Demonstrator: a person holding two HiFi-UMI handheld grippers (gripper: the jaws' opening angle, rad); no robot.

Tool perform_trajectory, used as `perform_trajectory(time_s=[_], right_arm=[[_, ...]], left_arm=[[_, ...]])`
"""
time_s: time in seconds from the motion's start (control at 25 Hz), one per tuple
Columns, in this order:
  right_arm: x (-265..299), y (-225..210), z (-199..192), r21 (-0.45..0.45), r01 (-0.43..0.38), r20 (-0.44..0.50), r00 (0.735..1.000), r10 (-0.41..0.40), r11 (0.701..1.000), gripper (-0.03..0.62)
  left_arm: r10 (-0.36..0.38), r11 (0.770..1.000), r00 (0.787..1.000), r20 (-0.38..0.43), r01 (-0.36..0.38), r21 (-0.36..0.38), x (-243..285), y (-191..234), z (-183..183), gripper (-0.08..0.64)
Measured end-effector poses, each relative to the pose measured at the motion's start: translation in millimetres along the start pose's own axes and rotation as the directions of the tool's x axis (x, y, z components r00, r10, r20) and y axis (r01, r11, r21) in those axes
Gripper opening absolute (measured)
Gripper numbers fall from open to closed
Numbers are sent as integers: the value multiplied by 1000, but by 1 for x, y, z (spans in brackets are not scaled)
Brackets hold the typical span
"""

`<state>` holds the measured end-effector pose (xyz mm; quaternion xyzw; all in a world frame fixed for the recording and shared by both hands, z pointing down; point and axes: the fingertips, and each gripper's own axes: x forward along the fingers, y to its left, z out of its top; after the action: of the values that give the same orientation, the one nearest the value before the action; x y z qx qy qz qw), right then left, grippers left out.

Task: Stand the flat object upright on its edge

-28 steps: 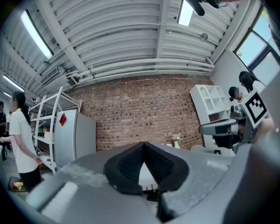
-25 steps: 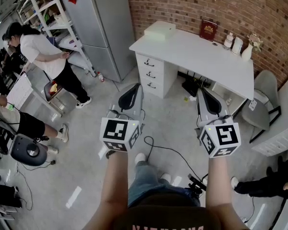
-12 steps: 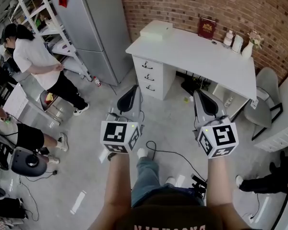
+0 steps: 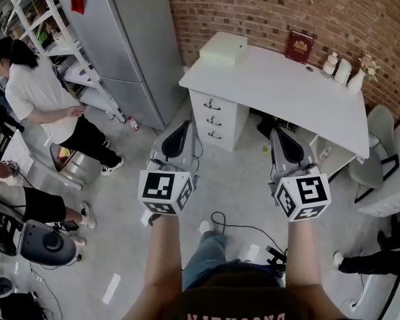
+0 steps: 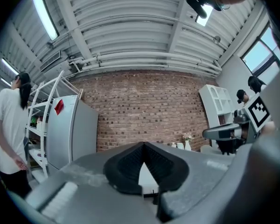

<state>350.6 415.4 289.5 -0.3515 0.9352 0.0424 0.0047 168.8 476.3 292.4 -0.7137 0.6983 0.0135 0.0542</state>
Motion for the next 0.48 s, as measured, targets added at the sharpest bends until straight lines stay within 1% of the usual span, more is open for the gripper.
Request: perform_trajectory(time_s=[0.08, 0.24, 0.48], right_arm=[[28, 1, -3, -2, 1, -8, 1000, -1, 1000, -2], [78, -2, -2, -2, 13, -19, 1000, -13, 1000, -2], [136, 1, -10, 6, 53, -26, 998, -53, 999, -2]], left_arm=[[-5, 1000, 1000, -4, 5, -5, 19, 21, -4, -3], [-40, 999, 999, -19, 39, -5, 58, 50, -8, -4], [-82, 997, 996, -22, 81, -11, 97, 96, -19, -5]])
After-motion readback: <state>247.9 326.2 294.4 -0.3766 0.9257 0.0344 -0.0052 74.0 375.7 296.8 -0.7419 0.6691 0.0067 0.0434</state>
